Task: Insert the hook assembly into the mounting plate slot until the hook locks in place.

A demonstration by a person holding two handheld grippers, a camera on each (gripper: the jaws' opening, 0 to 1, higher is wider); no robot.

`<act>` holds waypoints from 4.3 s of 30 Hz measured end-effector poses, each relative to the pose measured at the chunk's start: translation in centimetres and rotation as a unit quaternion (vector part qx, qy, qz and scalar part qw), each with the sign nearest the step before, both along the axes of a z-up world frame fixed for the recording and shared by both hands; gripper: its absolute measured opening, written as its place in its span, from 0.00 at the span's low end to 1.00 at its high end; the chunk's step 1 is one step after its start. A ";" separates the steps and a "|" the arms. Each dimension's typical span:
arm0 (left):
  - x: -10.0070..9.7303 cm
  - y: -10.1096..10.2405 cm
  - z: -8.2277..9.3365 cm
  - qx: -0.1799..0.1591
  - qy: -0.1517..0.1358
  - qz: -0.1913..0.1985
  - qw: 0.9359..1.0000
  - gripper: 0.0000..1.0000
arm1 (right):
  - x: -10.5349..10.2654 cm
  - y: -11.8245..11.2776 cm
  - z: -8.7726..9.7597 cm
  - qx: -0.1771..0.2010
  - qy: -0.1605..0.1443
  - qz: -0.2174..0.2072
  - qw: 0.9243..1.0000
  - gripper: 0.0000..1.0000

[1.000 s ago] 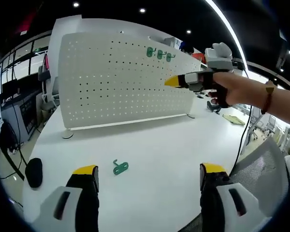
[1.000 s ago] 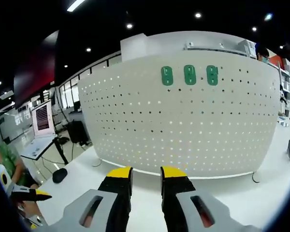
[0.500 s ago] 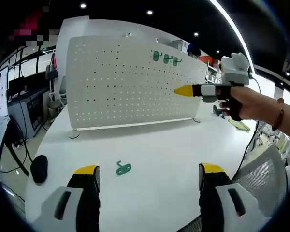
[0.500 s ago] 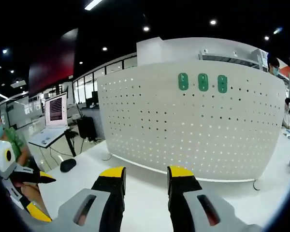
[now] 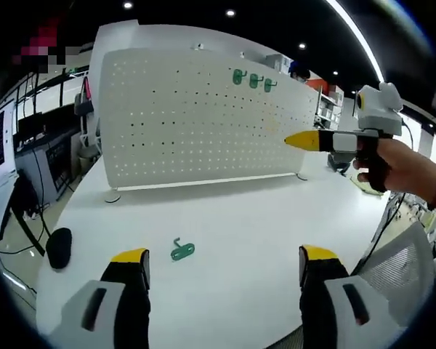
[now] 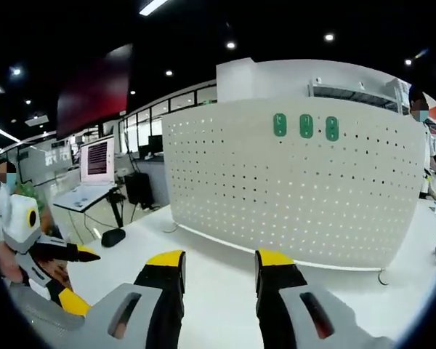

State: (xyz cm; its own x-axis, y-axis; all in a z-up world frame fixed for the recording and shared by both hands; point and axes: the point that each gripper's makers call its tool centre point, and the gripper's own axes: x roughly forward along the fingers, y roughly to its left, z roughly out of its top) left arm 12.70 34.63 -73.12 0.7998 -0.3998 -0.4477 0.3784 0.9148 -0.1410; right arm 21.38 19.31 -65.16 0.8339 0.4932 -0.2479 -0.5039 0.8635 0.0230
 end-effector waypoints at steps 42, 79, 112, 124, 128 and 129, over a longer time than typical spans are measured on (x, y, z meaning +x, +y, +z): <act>3.6 0.1 -5.5 0.039 0.062 0.025 0.997 0.82 | -3.4 -2.5 -2.6 0.036 0.014 0.007 0.999 0.40; 5.4 0.5 -9.3 0.038 0.101 0.066 0.992 0.64 | -7.3 -3.4 -5.1 0.042 0.049 0.006 0.998 0.32; 7.7 1.5 -10.9 0.106 0.099 0.162 0.976 0.42 | -6.7 -4.0 -6.7 0.049 0.075 -0.001 0.996 0.28; 8.2 1.8 -11.8 0.115 0.111 0.184 0.970 0.38 | -6.6 -4.7 -7.3 0.055 0.084 -0.011 0.995 0.27; 8.5 1.6 -12.0 0.096 0.114 0.190 0.970 0.41 | -6.5 -4.7 -7.2 0.053 0.082 -0.010 0.995 0.27; 8.7 1.6 -11.9 0.101 0.108 0.190 0.971 0.40 | -6.5 -4.7 -7.2 0.054 0.083 -0.011 0.995 0.27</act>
